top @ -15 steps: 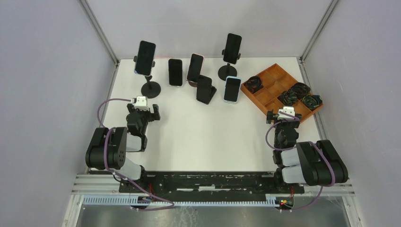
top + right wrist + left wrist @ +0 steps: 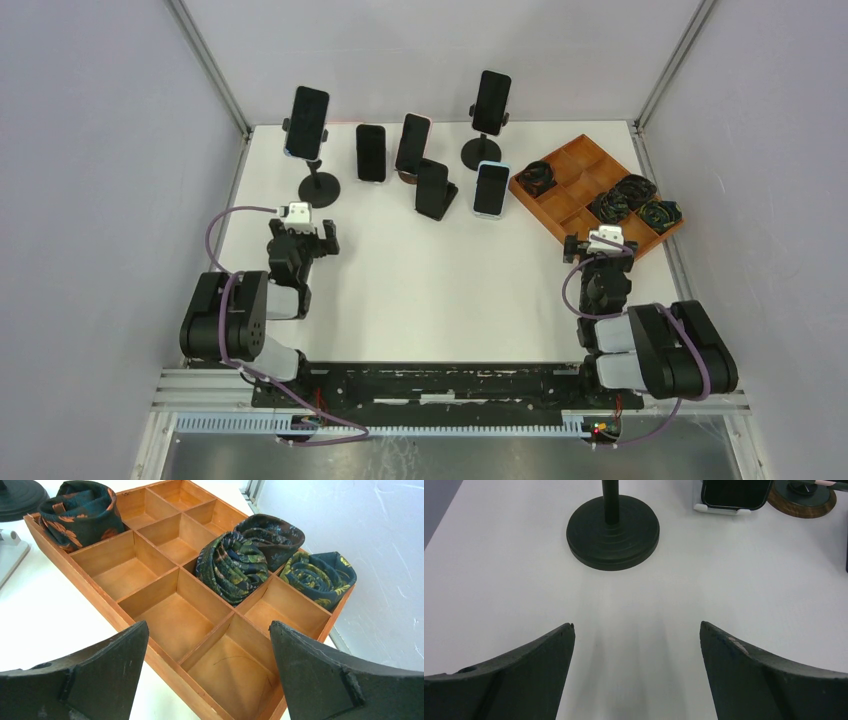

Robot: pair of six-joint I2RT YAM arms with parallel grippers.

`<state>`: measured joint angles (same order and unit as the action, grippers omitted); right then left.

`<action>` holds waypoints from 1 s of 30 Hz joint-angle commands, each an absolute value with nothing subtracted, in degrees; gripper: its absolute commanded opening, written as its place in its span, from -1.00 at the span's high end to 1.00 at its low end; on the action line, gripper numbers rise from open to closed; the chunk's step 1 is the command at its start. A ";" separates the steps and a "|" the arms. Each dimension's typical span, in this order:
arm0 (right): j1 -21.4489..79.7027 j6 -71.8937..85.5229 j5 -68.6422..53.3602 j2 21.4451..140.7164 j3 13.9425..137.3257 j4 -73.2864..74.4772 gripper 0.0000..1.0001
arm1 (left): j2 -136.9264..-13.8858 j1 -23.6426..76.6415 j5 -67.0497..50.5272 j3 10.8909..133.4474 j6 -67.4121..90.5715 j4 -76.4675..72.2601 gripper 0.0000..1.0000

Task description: Remove the phone from the phone stand

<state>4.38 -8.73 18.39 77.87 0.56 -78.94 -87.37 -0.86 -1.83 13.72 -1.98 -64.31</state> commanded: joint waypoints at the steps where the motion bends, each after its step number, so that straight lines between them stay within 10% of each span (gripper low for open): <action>1: 4.29 -5.85 22.70 71.39 2.74 -60.66 -0.96 | -82.23 -2.20 -5.78 20.72 0.63 -49.52 -1.00; 11: 2.03 27.04 26.22 57.05 20.10 -19.31 -0.96 | -67.23 -7.29 -18.10 40.00 -3.14 -4.70 -1.00; 16: 0.33 24.04 3.76 61.61 35.47 -6.64 -0.96 | -61.34 -10.76 -26.71 51.57 -6.86 19.03 -0.99; 30: 2.43 13.95 -26.90 80.67 50.62 -13.92 -0.96 | -61.68 -12.49 -44.58 68.78 -10.45 41.69 -1.00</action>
<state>1.26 18.15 -14.46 75.70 47.59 -9.52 -58.52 -12.38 -34.41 66.46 -5.78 35.09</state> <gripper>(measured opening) 0.982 0.997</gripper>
